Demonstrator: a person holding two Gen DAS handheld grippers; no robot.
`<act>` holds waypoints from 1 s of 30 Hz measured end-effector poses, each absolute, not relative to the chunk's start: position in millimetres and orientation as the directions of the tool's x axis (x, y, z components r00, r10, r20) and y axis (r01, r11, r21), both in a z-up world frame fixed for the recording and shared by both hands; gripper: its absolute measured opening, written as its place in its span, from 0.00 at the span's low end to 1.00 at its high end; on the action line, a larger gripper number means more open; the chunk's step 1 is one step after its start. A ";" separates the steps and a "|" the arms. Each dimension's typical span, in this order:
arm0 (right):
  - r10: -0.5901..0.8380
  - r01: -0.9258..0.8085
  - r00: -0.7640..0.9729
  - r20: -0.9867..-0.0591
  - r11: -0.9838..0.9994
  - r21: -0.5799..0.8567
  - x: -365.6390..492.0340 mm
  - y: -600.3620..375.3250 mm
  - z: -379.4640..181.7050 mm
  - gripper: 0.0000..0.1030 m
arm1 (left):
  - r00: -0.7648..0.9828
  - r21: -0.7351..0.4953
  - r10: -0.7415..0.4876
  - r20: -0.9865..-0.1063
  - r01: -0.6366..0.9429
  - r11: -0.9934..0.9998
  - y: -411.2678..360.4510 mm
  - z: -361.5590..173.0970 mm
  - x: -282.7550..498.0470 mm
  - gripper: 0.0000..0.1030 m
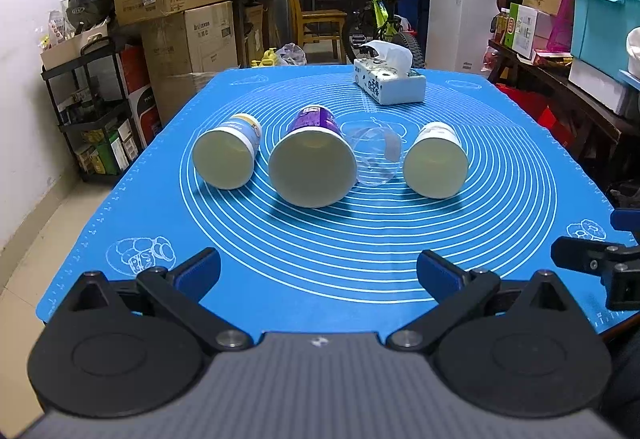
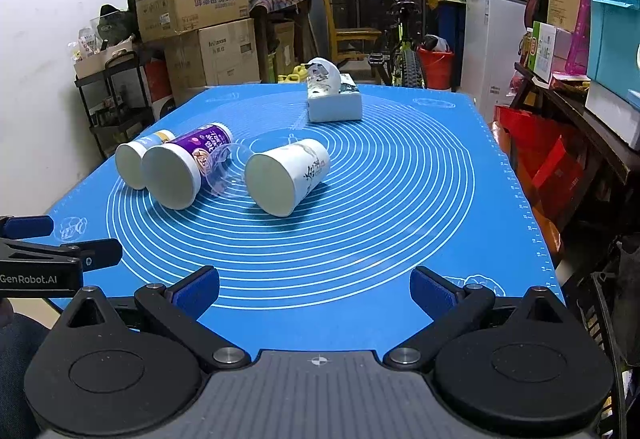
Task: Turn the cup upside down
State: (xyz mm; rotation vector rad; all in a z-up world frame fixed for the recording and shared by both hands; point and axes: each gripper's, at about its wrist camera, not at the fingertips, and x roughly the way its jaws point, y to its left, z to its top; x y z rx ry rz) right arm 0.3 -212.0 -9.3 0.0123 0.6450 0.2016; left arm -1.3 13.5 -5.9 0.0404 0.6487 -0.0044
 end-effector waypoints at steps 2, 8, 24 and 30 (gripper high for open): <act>0.190 -0.183 0.780 -0.596 0.980 0.074 -0.1 -212.3 -9.5 0.98 | 0.799 0.040 0.011 -0.602 0.016 0.999 15.7 -7.3 -0.5 1.00; 0.189 -0.184 0.778 -0.599 0.980 0.072 0.0 -212.0 -8.8 0.98 | 0.795 0.054 0.021 -0.606 0.015 0.998 6.6 -8.5 2.3 1.00; 0.190 -0.191 0.775 -0.603 0.980 0.063 1.4 -210.6 -5.1 0.98 | 0.797 0.058 0.023 -0.604 0.015 0.998 6.2 -8.4 1.6 1.00; 0.190 -0.191 0.775 -0.603 0.979 0.063 1.3 -210.4 -5.3 0.98 | 0.796 0.058 0.023 -0.604 0.015 0.998 6.3 -8.2 1.6 1.00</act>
